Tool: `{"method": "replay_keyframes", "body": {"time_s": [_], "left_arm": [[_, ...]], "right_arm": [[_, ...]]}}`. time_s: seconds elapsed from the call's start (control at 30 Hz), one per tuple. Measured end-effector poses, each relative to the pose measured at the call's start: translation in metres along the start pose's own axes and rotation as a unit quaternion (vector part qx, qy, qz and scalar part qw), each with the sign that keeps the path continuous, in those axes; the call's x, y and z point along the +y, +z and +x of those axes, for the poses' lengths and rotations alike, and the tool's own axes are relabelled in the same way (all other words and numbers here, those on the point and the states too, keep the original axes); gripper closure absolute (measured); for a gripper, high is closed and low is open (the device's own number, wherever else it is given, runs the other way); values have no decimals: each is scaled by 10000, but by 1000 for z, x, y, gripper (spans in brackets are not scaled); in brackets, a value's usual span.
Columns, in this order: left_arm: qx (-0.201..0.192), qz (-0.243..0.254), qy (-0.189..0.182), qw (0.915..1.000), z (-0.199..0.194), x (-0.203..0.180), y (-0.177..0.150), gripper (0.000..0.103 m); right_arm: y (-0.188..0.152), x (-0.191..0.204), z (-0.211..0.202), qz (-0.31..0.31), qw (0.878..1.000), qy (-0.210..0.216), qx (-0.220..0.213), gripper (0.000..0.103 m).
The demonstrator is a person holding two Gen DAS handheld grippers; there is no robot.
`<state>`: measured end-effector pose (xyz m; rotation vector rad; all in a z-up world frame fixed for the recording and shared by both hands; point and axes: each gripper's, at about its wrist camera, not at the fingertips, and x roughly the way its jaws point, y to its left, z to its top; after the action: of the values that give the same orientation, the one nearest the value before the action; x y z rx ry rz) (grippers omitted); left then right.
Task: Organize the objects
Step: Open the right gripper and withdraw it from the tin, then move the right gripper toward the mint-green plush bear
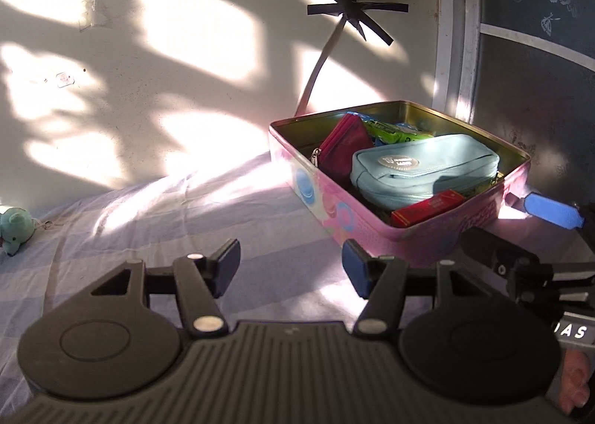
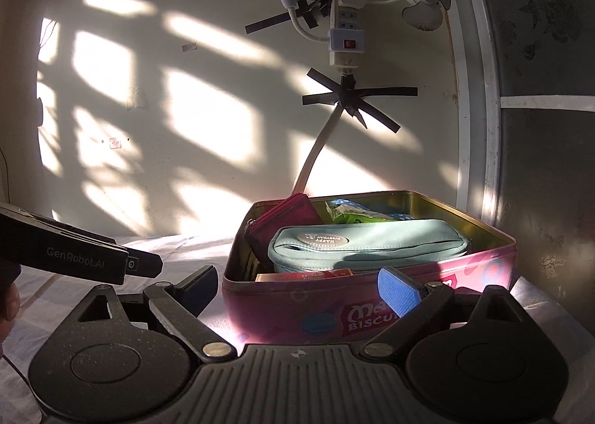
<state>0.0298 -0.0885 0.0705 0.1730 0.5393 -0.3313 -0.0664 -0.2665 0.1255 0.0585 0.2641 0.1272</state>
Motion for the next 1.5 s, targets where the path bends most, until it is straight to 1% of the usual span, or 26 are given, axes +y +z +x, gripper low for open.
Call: {"method": "replay_keyframes", "body": {"time_s": [0.23,0.33,0.43,0.5,0.6,0.77,0.83,0.97,1.13,1.23,1.37,1.5], "left_arm": [[-9,-148,361,9992,-8,29,-18,39],[-18,-229,509,9984,-10,42,-25,39],[-7,-328,638,9974,-11,57,-32,38],[21,-416,713,9966,-10,67,-36,38],[43,-526,817,9953,-11,82,-42,37],[81,-685,928,9933,-10,104,-51,37],[126,-746,903,9930,-9,110,-55,37],[155,-756,684,9947,-8,108,-57,37],[10,-530,319,9981,-12,90,-53,36],[-70,-370,153,9992,-15,78,-52,36],[-137,-220,47,9997,-18,69,-52,35],[-158,-176,-5,9997,-20,68,-53,35]], "right_arm": [[5,20,-4,12,10000,25,-86,13],[7,31,-2,-54,9999,104,-45,16],[7,45,1,-177,9996,197,-10,20],[8,55,3,-250,9994,232,0,26],[8,65,6,-228,9994,271,27,32],[8,78,10,-261,9993,244,55,38],[9,81,11,-245,9994,216,63,40],[12,82,9,-260,9997,44,-12,41],[14,70,-1,-133,9992,-356,-96,41],[14,63,-4,-83,9986,-509,-76,41],[13,63,-6,-127,9982,-585,-53,41],[14,67,-7,-170,9981,-585,-89,41]]}}
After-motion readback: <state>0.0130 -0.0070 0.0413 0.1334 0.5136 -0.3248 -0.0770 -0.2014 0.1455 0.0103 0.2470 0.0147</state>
